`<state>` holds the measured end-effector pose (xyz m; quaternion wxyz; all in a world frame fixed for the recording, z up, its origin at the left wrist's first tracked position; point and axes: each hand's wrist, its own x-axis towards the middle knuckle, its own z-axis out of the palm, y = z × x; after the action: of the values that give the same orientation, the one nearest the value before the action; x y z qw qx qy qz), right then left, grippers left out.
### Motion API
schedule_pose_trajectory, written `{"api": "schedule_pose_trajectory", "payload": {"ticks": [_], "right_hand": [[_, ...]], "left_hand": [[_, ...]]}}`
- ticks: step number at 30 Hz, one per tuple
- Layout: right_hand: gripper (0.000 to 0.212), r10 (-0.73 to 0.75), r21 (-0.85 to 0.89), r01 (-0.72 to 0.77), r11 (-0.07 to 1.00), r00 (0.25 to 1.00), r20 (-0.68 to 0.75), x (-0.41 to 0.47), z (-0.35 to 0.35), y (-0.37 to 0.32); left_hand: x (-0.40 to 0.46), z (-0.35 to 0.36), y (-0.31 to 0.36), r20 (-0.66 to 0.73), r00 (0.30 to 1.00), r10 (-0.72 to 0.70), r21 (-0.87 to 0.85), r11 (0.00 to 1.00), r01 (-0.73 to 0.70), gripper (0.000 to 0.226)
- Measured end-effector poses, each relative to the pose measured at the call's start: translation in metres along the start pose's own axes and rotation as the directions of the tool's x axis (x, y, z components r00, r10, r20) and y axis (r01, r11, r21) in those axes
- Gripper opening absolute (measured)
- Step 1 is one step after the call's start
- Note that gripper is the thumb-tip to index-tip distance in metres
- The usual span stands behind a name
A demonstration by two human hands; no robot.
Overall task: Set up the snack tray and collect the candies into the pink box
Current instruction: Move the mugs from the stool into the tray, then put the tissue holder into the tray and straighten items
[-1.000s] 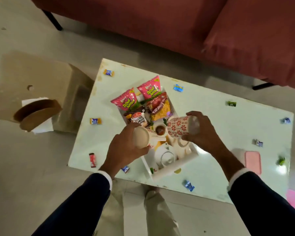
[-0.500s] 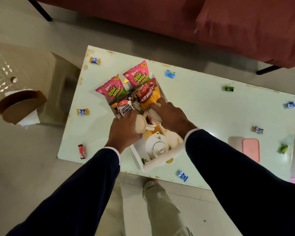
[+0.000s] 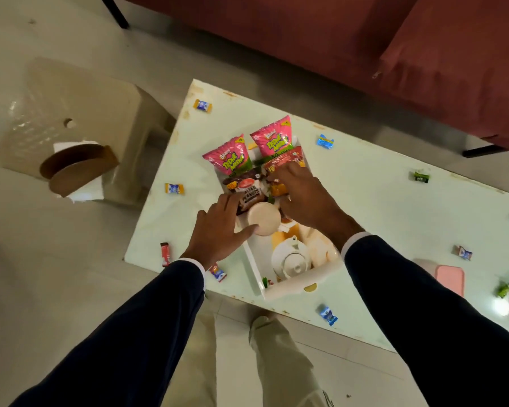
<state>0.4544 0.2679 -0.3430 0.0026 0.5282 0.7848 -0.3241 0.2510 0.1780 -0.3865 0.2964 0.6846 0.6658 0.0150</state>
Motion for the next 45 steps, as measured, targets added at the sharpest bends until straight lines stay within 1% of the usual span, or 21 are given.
{"api": "schedule_pose_trajectory", "payload": {"ticks": [2, 5, 8, 11, 14, 15, 16, 18, 20, 22, 23, 25, 27, 28, 30, 32, 34, 37, 40, 42, 45], "right_hand": [[0.039, -0.059, 0.114, 0.062, 0.992, 0.998, -0.032, 0.018, -0.001, -0.032], [0.035, -0.107, 0.223, 0.106, 0.969, 0.994, -0.009, 0.057, 0.012, -0.09], [0.03, -0.12, 0.346, 0.094, 0.933, 0.991, 0.054, 0.092, 0.036, -0.147], [0.025, -0.095, 0.411, 0.037, 0.911, 0.988, 0.119, 0.124, 0.069, -0.201], [0.02, -0.029, 0.405, -0.054, 0.913, 0.98, 0.196, 0.147, 0.103, -0.238], [0.019, -0.009, 0.402, -0.083, 0.912, 0.975, 0.222, 0.154, 0.115, -0.248], [0.019, 0.023, 0.405, -0.125, 0.906, 0.969, 0.246, 0.159, 0.125, -0.257], [0.023, 0.096, 0.403, -0.206, 0.892, 0.956, 0.277, 0.168, 0.142, -0.271], [0.027, 0.112, 0.329, -0.205, 0.922, 0.953, 0.28, 0.175, 0.157, -0.285], [0.033, 0.046, 0.181, -0.094, 0.979, 0.967, 0.252, 0.176, 0.17, -0.295], [0.036, -0.005, 0.093, -0.018, 0.995, 0.972, 0.234, 0.176, 0.176, -0.3], [0.042, -0.109, -0.076, 0.127, 0.989, 0.973, 0.205, 0.174, 0.189, -0.306], [0.048, -0.207, -0.224, 0.249, 0.942, 0.959, 0.195, 0.173, 0.199, -0.308], [0.052, -0.241, -0.283, 0.292, 0.914, 0.949, 0.202, 0.174, 0.203, -0.309], [0.06, -0.279, -0.362, 0.347, 0.865, 0.933, 0.226, 0.178, 0.209, -0.31], [0.07, -0.294, -0.412, 0.382, 0.827, 0.919, 0.261, 0.186, 0.214, -0.31], [0.079, -0.297, -0.461, 0.409, 0.788, 0.907, 0.297, 0.195, 0.219, -0.31], [0.094, -0.288, -0.52, 0.425, 0.741, 0.901, 0.325, 0.208, 0.225, -0.308], [0.102, -0.323, -0.553, 0.457, 0.696, 0.888, 0.327, 0.218, 0.229, -0.306], [0.099, -0.349, -0.573, 0.476, 0.667, 0.879, 0.324, 0.223, 0.233, -0.305], [0.086, -0.356, -0.604, 0.479, 0.637, 0.878, 0.32, 0.227, 0.24, -0.307]], "left_hand": [[-0.011, -0.017, -0.024, -0.03, 1.0, -0.002, -0.009, 1.0, 0.002, 0.065], [-0.029, -0.053, -0.075, -0.128, 0.991, -0.038, -0.035, 0.999, 0.034, 0.055], [-0.042, -0.09, -0.127, -0.236, 0.956, -0.177, -0.084, 0.983, 0.161, 0.05], [-0.053, -0.119, -0.185, -0.339, 0.874, -0.348, -0.096, 0.937, 0.336, 0.057], [-0.057, -0.137, -0.238, -0.419, 0.785, -0.456, -0.18, 0.889, 0.421, 0.07], [-0.055, -0.142, -0.255, -0.423, 0.768, -0.48, -0.206, 0.877, 0.435, 0.075], [-0.05, -0.147, -0.272, -0.405, 0.768, -0.497, -0.218, 0.868, 0.446, 0.08], [-0.035, -0.154, -0.297, -0.314, 0.807, -0.501, -0.214, 0.865, 0.454, 0.086], [-0.017, -0.157, -0.317, -0.207, 0.852, -0.48, -0.201, 0.874, 0.443, 0.081], [-0.003, -0.156, -0.328, -0.137, 0.89, -0.435, -0.169, 0.896, 0.411, 0.067], [0.002, -0.156, -0.334, -0.126, 0.902, -0.412, -0.158, 0.906, 0.392, 0.059], [0.008, -0.158, -0.343, -0.126, 0.911, -0.392, -0.192, 0.911, 0.366, 0.047], [0.007, -0.16, -0.351, -0.144, 0.901, -0.409, -0.28, 0.89, 0.36, 0.046], [0.005, -0.161, -0.356, -0.164, 0.883, -0.441, -0.345, 0.864, 0.367, 0.046], [-0.004, -0.164, -0.365, -0.225, 0.803, -0.551, -0.531, 0.761, 0.374, 0.045], [-0.014, -0.167, -0.374, -0.261, 0.704, -0.661, -0.717, 0.621, 0.317, 0.043], [-0.027, -0.169, -0.383, -0.254, 0.641, -0.724, -0.808, 0.523, 0.271, 0.043], [-0.051, -0.165, -0.395, -0.242, 0.601, -0.762, -0.832, 0.482, 0.275, 0.041], [-0.076, -0.15, -0.405, -0.219, 0.563, -0.797, -0.823, 0.461, 0.333, 0.037], [-0.092, -0.138, -0.409, -0.189, 0.546, -0.816, -0.813, 0.442, 0.379, 0.038], [-0.11, -0.122, -0.41, -0.158, 0.532, -0.832, -0.823, 0.409, 0.394, 0.038]]}}
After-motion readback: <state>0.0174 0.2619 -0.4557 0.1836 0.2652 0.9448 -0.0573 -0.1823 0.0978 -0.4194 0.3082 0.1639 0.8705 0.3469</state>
